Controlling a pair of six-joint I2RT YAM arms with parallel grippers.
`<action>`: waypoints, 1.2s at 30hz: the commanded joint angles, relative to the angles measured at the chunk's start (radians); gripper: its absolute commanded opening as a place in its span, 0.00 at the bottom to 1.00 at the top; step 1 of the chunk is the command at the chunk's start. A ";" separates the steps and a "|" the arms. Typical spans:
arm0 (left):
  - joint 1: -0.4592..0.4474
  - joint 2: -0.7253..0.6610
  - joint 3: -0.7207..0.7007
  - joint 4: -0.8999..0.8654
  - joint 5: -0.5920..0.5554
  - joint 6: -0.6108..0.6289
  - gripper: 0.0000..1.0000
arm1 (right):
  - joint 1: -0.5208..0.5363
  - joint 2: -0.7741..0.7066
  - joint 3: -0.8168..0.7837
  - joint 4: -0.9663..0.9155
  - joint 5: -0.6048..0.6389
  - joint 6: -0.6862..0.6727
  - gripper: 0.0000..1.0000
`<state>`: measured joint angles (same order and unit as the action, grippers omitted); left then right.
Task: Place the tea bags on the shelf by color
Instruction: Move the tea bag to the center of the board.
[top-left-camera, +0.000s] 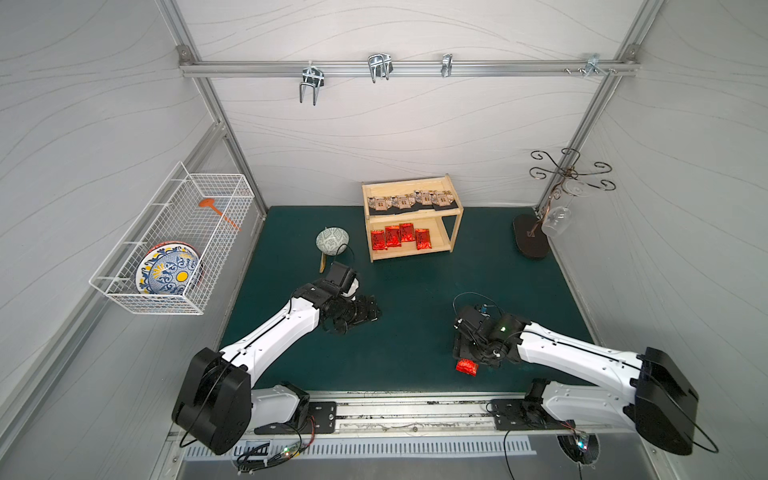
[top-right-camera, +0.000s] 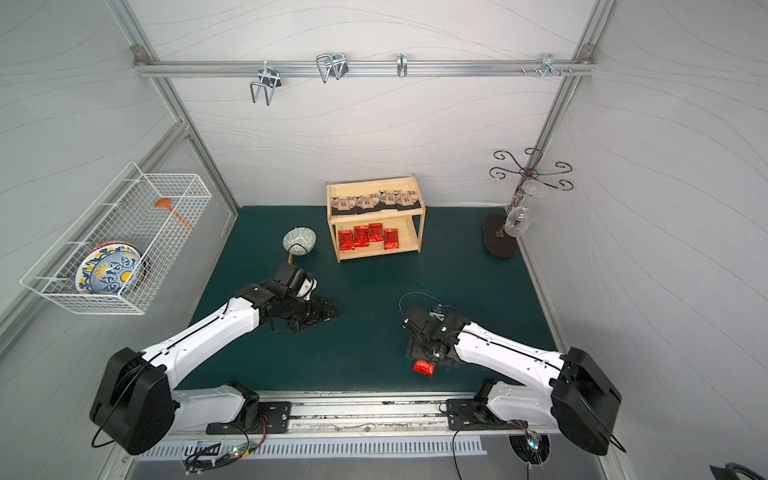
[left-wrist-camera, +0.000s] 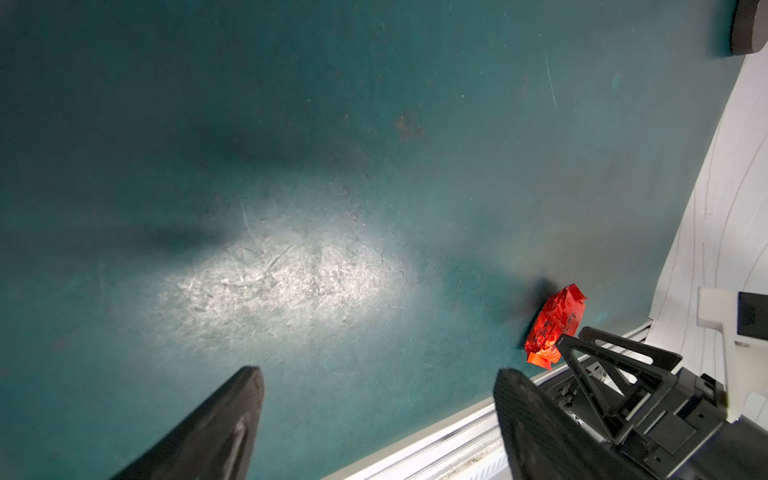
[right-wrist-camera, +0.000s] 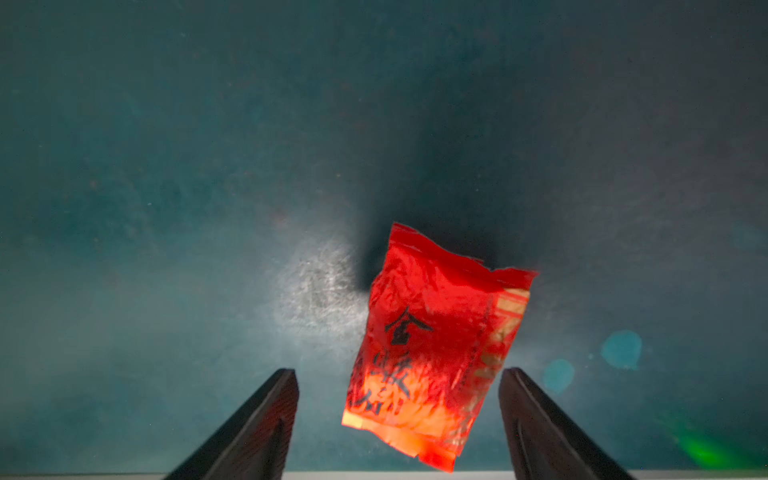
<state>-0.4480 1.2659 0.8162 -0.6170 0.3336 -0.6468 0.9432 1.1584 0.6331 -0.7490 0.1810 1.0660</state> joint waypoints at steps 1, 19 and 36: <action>-0.004 0.006 0.023 0.015 -0.011 0.008 0.93 | -0.014 -0.013 -0.042 -0.002 -0.003 0.023 0.81; 0.010 -0.013 0.045 0.076 0.002 -0.048 0.92 | -0.064 -0.065 -0.129 0.105 0.021 -0.072 0.69; 0.064 -0.060 0.005 0.066 -0.006 -0.065 0.90 | -0.017 0.338 0.141 0.389 -0.009 -0.553 0.62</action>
<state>-0.4034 1.2243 0.8272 -0.5674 0.3298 -0.7105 0.9211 1.4494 0.7227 -0.4446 0.1810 0.6754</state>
